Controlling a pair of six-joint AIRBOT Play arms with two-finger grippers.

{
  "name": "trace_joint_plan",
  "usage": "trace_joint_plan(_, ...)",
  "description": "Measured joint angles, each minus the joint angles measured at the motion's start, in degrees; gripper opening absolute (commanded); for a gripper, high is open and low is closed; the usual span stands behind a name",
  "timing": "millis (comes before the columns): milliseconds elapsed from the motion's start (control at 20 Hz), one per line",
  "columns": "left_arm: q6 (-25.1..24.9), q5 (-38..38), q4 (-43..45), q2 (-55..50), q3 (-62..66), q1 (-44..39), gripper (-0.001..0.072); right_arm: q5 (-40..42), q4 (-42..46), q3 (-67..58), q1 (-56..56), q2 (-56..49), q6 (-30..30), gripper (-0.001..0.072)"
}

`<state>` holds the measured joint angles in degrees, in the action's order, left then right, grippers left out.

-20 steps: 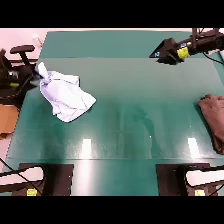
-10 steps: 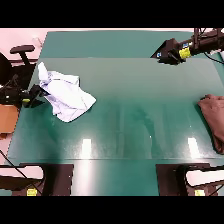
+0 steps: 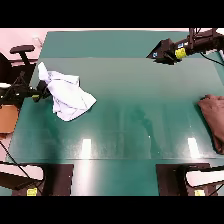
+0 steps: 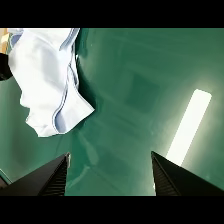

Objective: Fold the shirts.

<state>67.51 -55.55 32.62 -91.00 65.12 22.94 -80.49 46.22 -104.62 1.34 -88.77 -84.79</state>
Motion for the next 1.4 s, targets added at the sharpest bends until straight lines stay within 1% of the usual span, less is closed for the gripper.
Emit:
trace_joint_plan(200, -3.72, -7.85, -3.56, 0.35, 7.48, -4.39, 0.0018, 0.72, 0.02, 0.00, 0.22, 0.00, 0.33, 0.0571)
trace_joint_plan(350, -4.79, -13.31, -4.11, 1.92, 12.87, -7.56, 0.0018, 1.79, -0.09, -0.02, 0.76, -0.37, 0.37, 0.0571)
trace_joint_plan(550, -5.25, -17.31, -2.29, 4.31, 15.85, -9.09, 0.0019, 1.86, -0.20, -0.02, 4.74, -5.25, 0.44, 0.0571)
trace_joint_plan(750, -4.85, -19.10, 1.53, 5.16, 16.65, -9.53, 0.0020, 3.15, -0.42, 0.00, 10.93, -13.92, 1.09, 0.0571)
trace_joint_plan(950, -4.63, -19.71, 2.84, 5.38, 16.85, -9.70, 0.0020, 4.87, -7.63, 0.00, 16.52, -22.21, 3.96, 0.0572)
trace_joint_plan(1100, -4.61, -19.85, 3.13, 5.44, 16.90, -9.70, 0.0020, 8.46, -11.61, 0.00, 20.26, -25.44, 5.49, 0.0575)
trace_joint_plan(1300, -4.50, -19.93, 3.28, 5.44, 16.90, -9.73, 0.0020, 14.78, -13.70, -0.04, 23.98, -26.91, 6.84, 0.0572)
trace_joint_plan(1350, -4.46, -19.96, 3.32, 5.44, 16.90, -9.73, 0.0020, 15.85, -14.03, -0.04, 24.61, -27.08, 7.02, 0.0549)
trace_joint_plan(1400, -4.46, -19.96, 3.32, 5.44, 16.90, -9.75, 0.0020, 16.81, -14.19, -0.04, 25.27, -27.21, 7.28, 0.0416)
